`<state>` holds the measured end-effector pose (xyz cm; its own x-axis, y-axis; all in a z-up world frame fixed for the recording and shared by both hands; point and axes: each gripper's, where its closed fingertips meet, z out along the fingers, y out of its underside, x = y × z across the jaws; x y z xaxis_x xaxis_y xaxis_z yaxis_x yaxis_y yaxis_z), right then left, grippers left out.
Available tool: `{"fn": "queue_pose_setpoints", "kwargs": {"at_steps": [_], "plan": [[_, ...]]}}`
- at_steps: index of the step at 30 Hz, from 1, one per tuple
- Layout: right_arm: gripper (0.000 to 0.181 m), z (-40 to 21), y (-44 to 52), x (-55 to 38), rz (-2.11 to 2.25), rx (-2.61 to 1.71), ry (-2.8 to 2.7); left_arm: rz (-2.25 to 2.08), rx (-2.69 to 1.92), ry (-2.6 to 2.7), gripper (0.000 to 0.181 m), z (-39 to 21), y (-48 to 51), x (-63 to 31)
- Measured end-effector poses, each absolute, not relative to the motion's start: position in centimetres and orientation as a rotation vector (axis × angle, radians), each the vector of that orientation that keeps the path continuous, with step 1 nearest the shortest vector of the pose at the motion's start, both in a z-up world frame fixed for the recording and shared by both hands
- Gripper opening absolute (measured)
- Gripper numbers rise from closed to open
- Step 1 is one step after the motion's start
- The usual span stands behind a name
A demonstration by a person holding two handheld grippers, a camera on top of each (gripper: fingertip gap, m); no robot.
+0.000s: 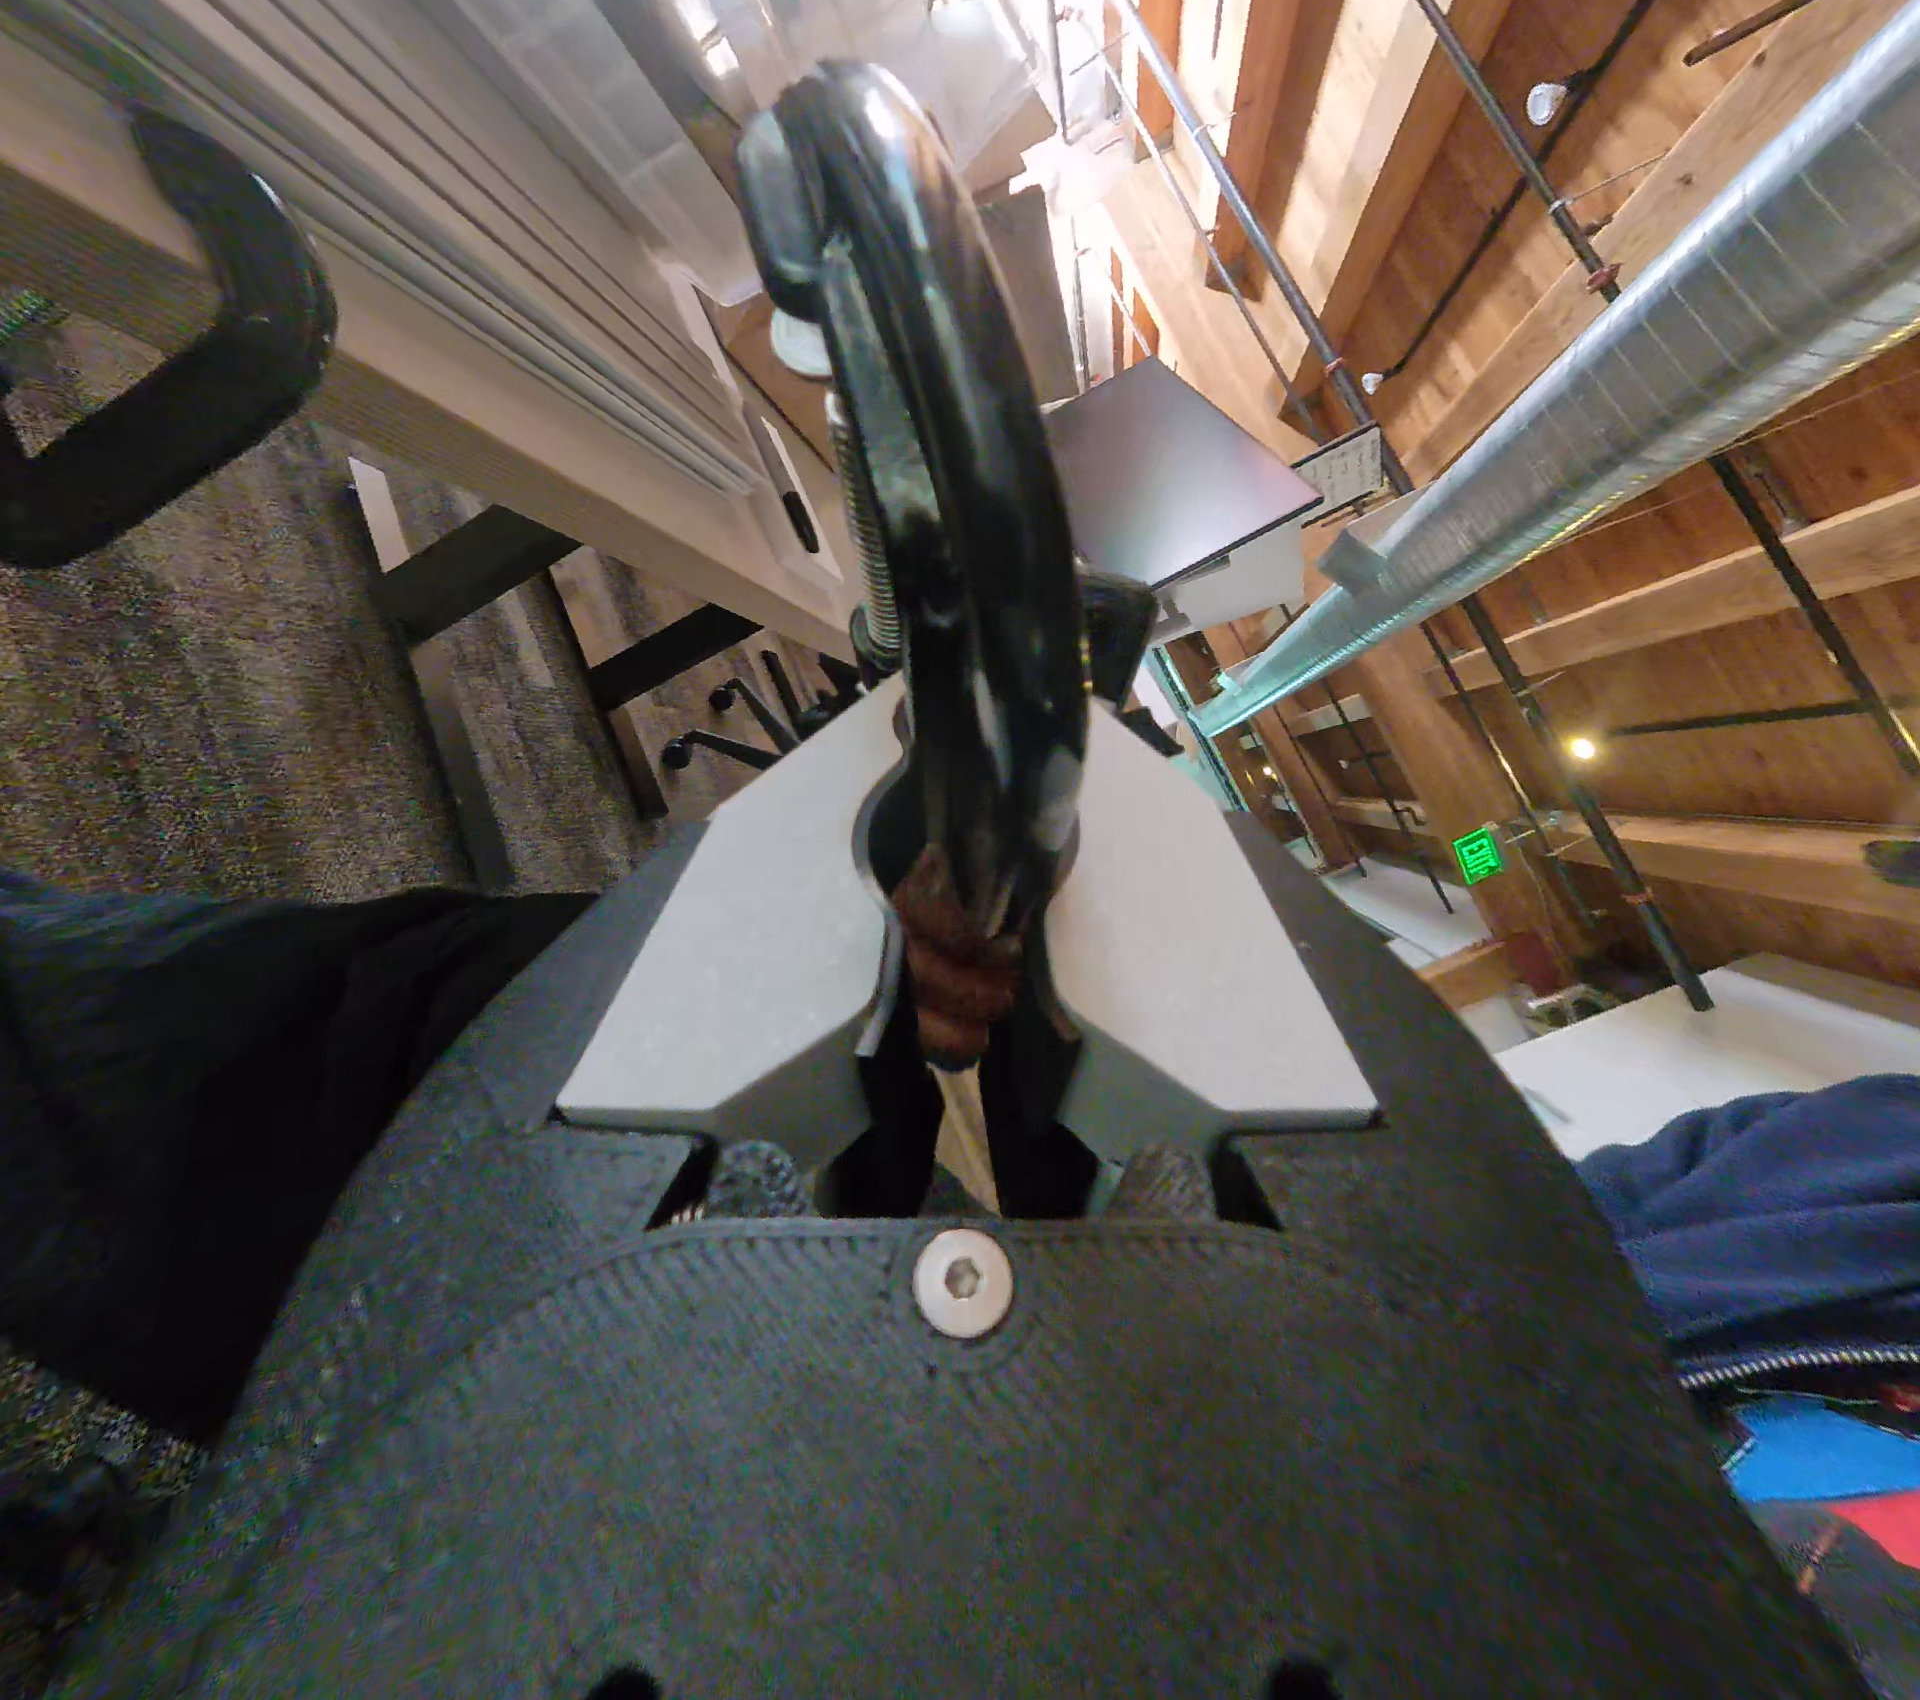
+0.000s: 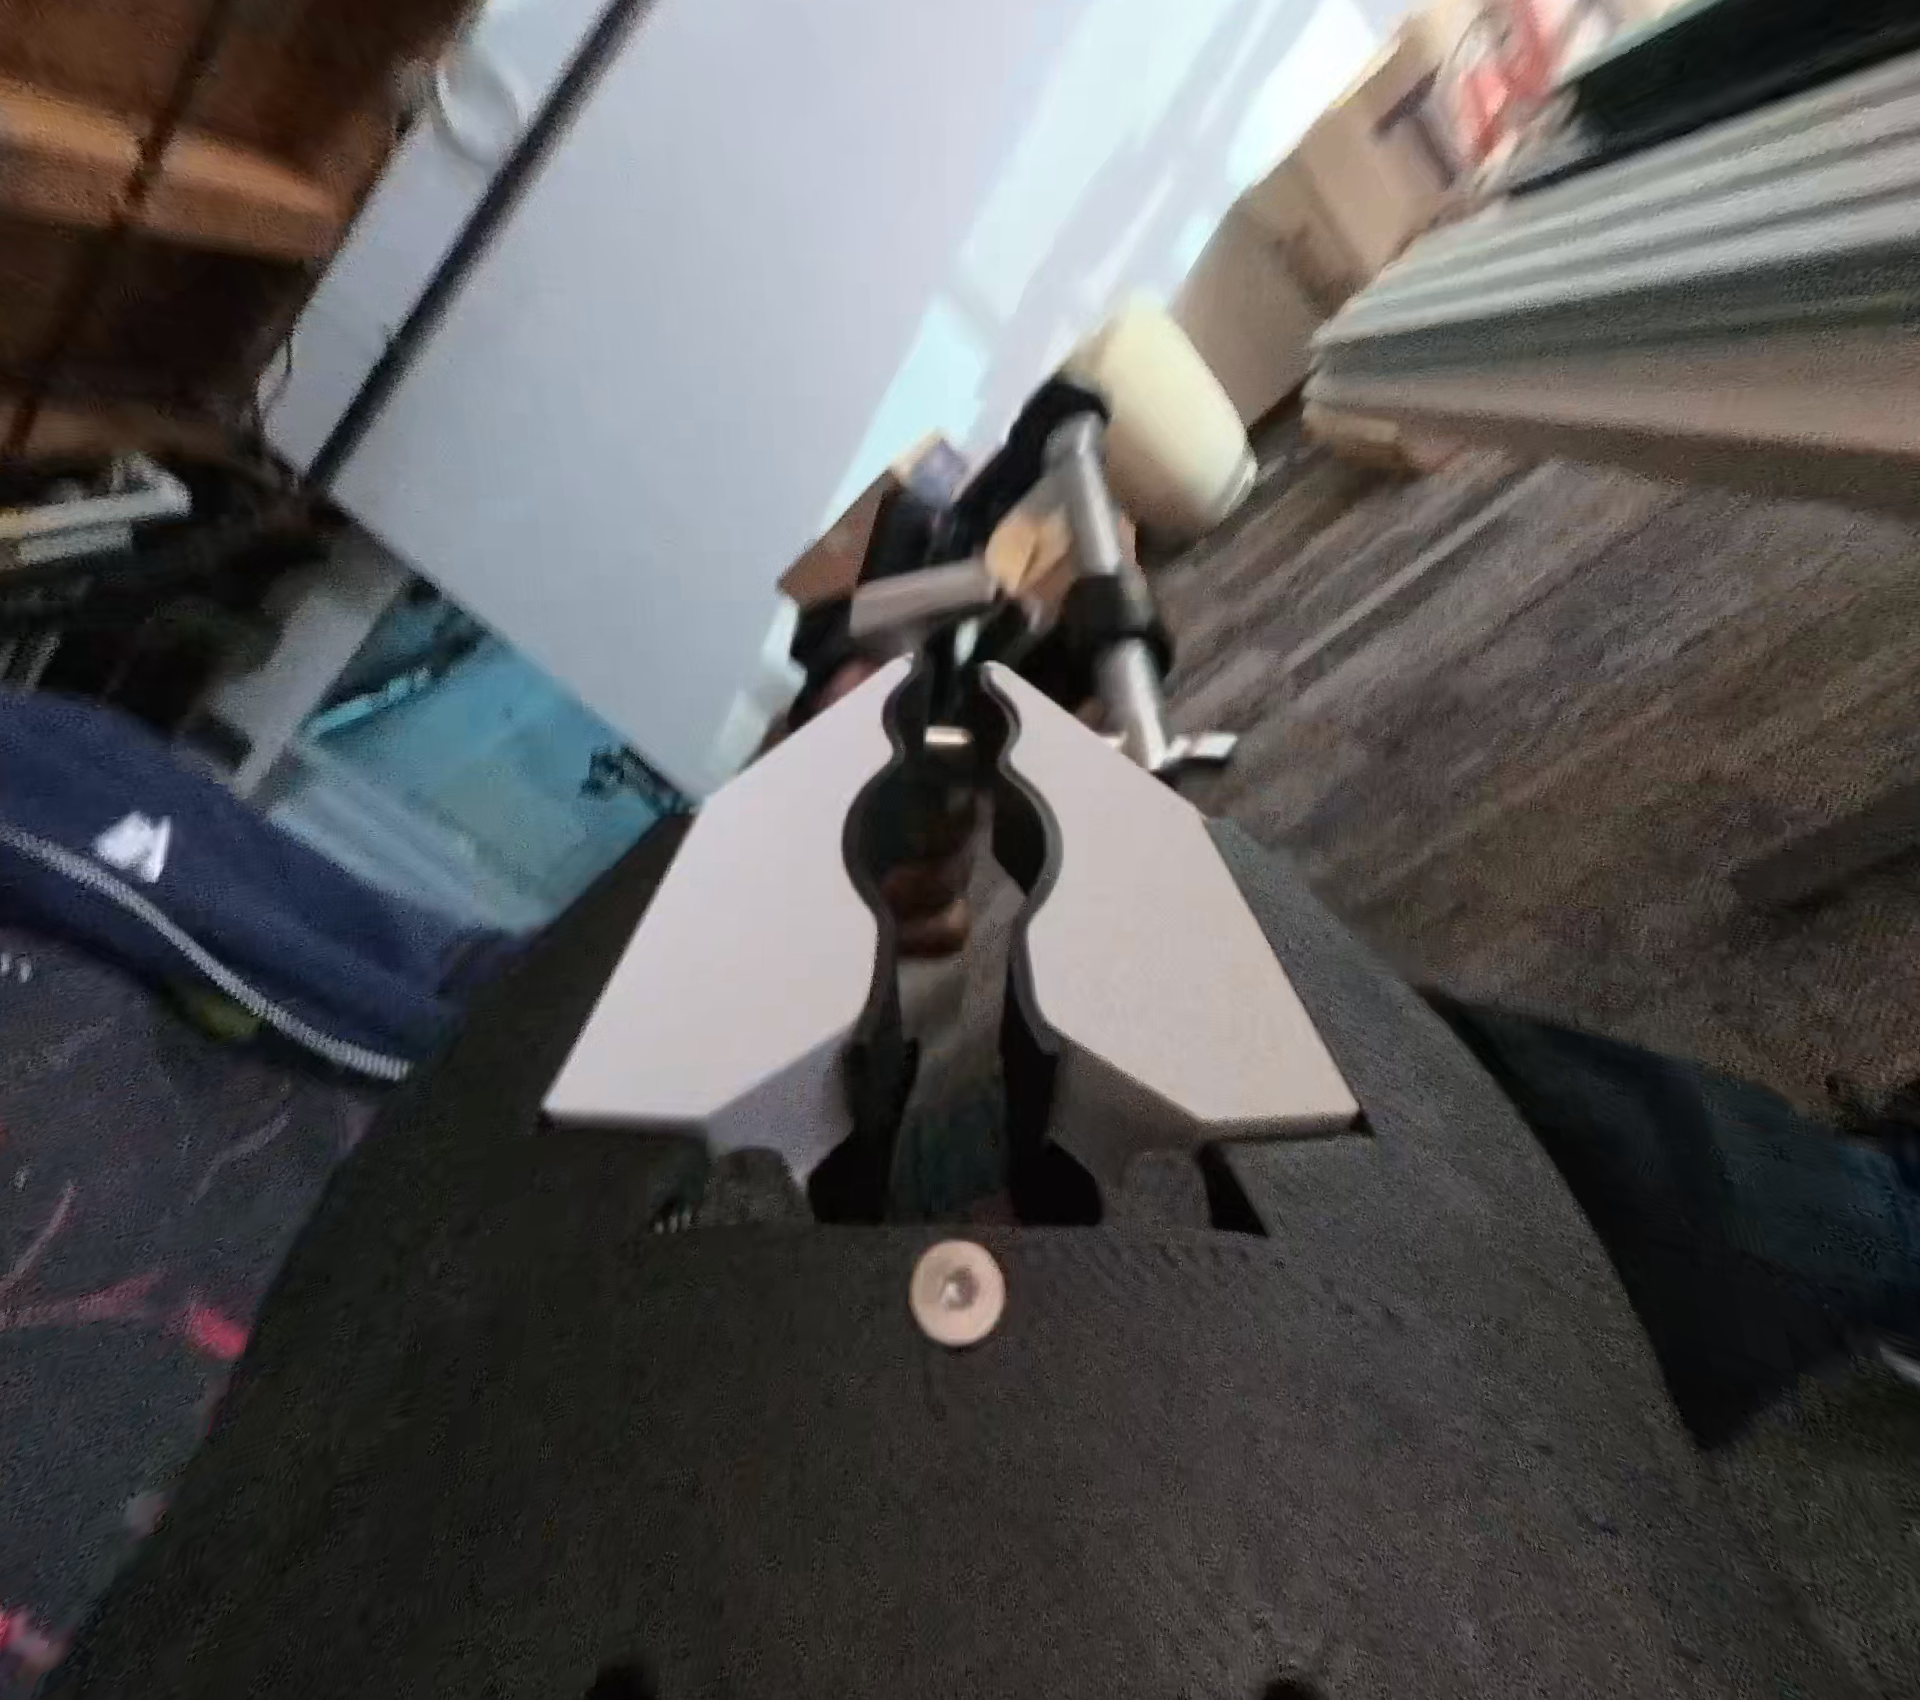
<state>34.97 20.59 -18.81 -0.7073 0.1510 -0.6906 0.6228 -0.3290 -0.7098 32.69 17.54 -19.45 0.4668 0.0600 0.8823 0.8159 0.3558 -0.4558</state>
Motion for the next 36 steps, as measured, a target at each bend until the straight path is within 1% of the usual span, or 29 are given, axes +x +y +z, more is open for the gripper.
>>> {"fn": "queue_pose_setpoints", "kwargs": {"at_steps": [2,4,6,9,12,15,17,18,20,22,24,26,28,30,33,36], "plan": [[0.009,-21.9,18.8,36.2,-1.954,1.012,1.756,-0.618,-1.100,-0.974,0.018,-19.3,17.6,32.8],[0.009,-25.5,18.5,35.5,-1.830,1.141,1.902,-0.630,-1.097,-0.967,0.018,-19.2,17.7,33.0],[0.009,-26.8,19.1,33.7,-1.823,1.268,1.844,-0.636,-1.110,-0.958,0.019,-19.1,17.9,33.2],[0.011,-24.9,22.2,30.1,-2.004,1.442,1.537,-0.647,-1.130,-0.947,0.018,-19.0,18.0,33.6],[0.007,-20.2,23.4,31.0,-2.198,1.218,1.345,-0.643,-1.136,-0.945,0.018,-19.0,17.8,33.6],[0.006,-18.8,22.0,34.4,-2.218,0.985,1.450,-0.608,-1.172,-0.955,0.018,-19.6,17.6,33.5],[0.006,-19.7,20.6,36.3,-2.157,0.910,1.549,-0.603,-1.171,-0.961,0.018,-19.8,17.6,33.4],[0.005,-21.2,19.7,36.7,-2.080,0.934,1.623,-0.613,-1.162,-0.956,0.018,-19.7,17.7,33.4],[0.007,-25.2,18.7,36.4,-1.916,1.053,1.810,-0.643,-1.138,-0.940,0.018,-19.4,17.9,33.7],[0.006,-27.4,19.1,34.9,-1.873,1.182,1.885,-0.662,-1.138,-0.925,0.018,-19.2,18.1,34.0],[0.006,-26.7,20.7,32.6,-1.975,1.309,1.735,-0.669,-1.159,-0.918,0.018,-19.2,18.3,34.3],[0.006,-23.9,23.0,31.0,-2.150,1.318,1.464,-0.669,-1.182,-0.916,0.018,-19.4,18.3,34.4],[0.004,-20.6,24.3,31.6,-2.286,1.166,1.293,-0.657,-1.207,-0.916,0.018,-19.5,18.2,34.5],[0.003,-18.8,23.8,33.7,-2.317,0.988,1.314,-0.618,-1.245,-0.923,0.018,-19.9,18.1,34.3],[0.003,-20.2,21.0,36.7,-2.176,0.866,1.524,-0.607,-1.238,-0.932,0.018,-20.0,18.1,34.1],[0.003,-24.0,19.2,36.6,-2.030,0.956,1.737,-0.645,-1.205,-0.923,0.018,-19.8,18.2,34.3]]}}
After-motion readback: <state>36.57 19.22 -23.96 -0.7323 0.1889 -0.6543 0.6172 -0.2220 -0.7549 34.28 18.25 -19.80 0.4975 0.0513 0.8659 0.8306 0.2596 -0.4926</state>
